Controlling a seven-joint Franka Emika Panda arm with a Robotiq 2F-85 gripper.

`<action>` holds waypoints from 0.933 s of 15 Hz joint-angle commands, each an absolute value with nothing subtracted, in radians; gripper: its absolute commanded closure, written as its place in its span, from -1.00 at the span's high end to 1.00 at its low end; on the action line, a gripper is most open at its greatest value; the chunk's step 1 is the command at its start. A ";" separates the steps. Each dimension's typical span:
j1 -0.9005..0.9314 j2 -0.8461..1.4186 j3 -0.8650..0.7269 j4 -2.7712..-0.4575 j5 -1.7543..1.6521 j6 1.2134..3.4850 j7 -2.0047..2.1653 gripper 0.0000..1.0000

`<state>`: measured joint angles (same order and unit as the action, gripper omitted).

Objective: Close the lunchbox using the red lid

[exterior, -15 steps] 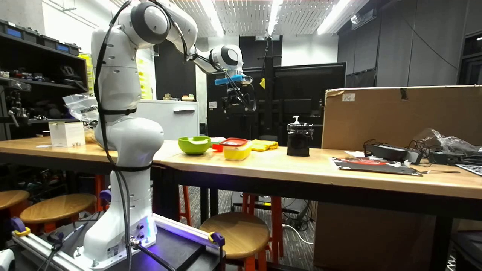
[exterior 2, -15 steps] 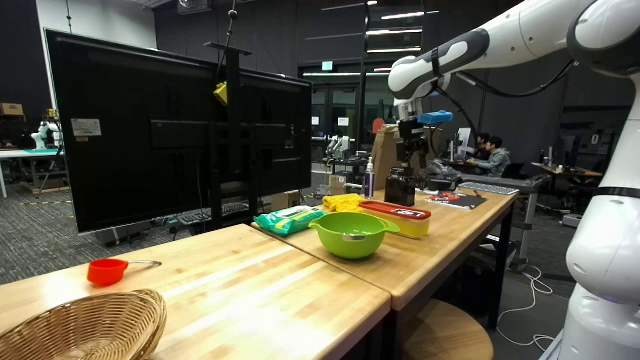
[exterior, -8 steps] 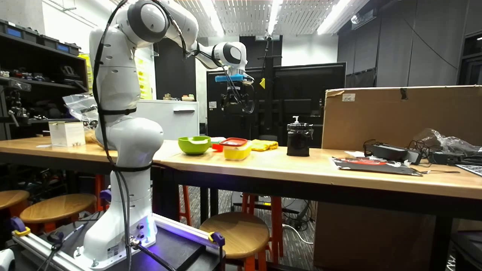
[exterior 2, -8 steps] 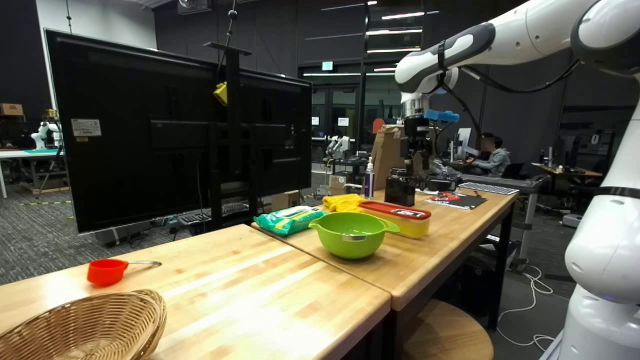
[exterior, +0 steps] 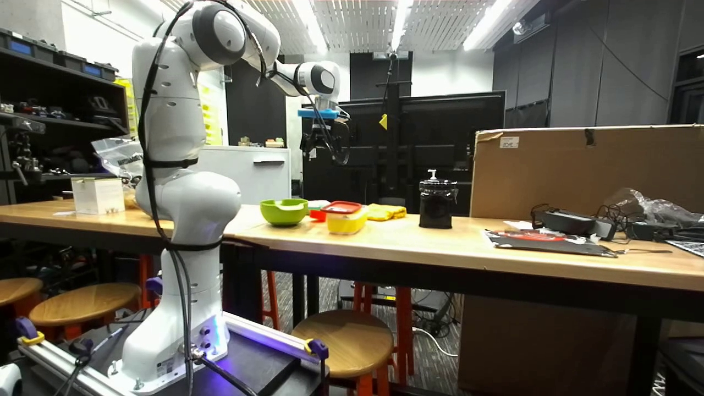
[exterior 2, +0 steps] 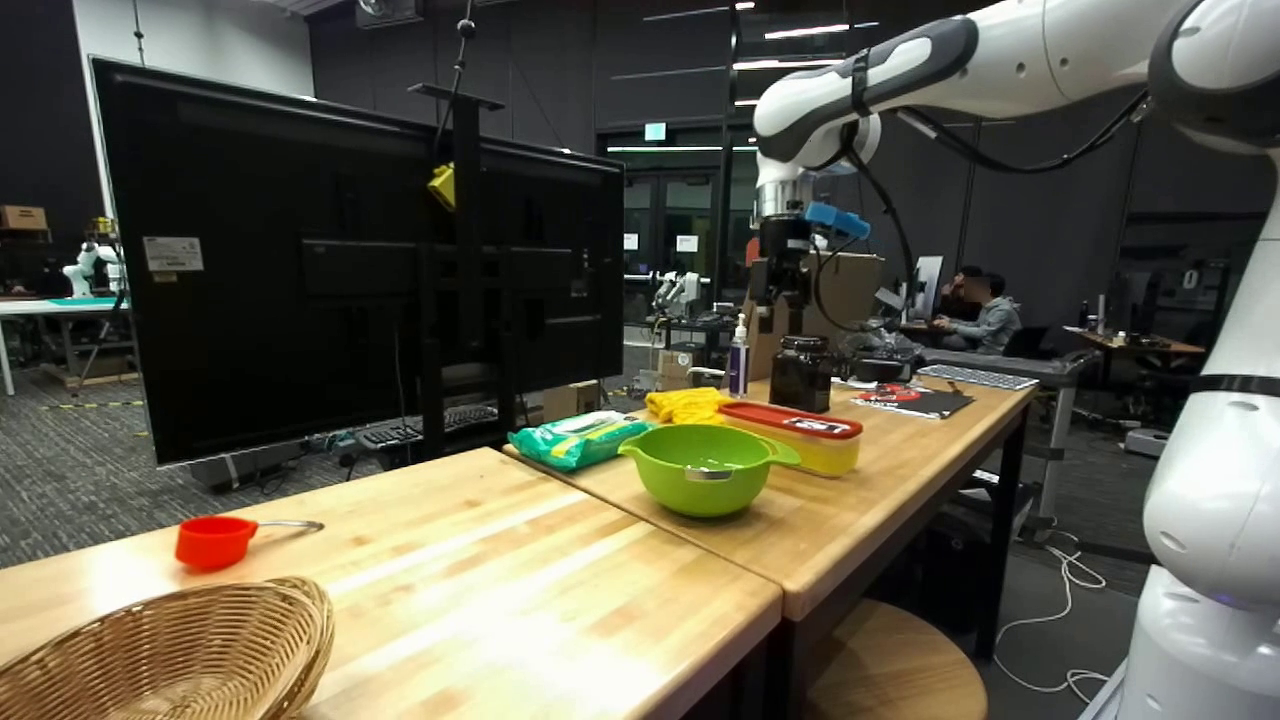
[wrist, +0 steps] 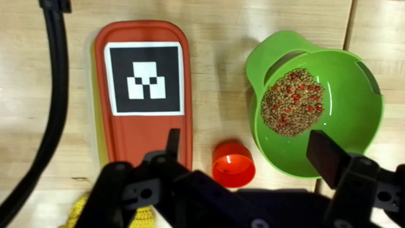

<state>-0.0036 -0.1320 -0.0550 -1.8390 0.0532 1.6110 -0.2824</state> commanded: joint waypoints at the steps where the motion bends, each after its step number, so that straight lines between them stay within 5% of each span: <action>1: 0.028 -0.053 -0.013 -1.748 0.073 1.622 -0.268 1.00; 10: 0.054 0.241 0.053 -1.389 0.058 1.555 -0.229 1.00; 14: 0.046 0.233 0.057 -1.425 0.056 1.588 -0.242 1.00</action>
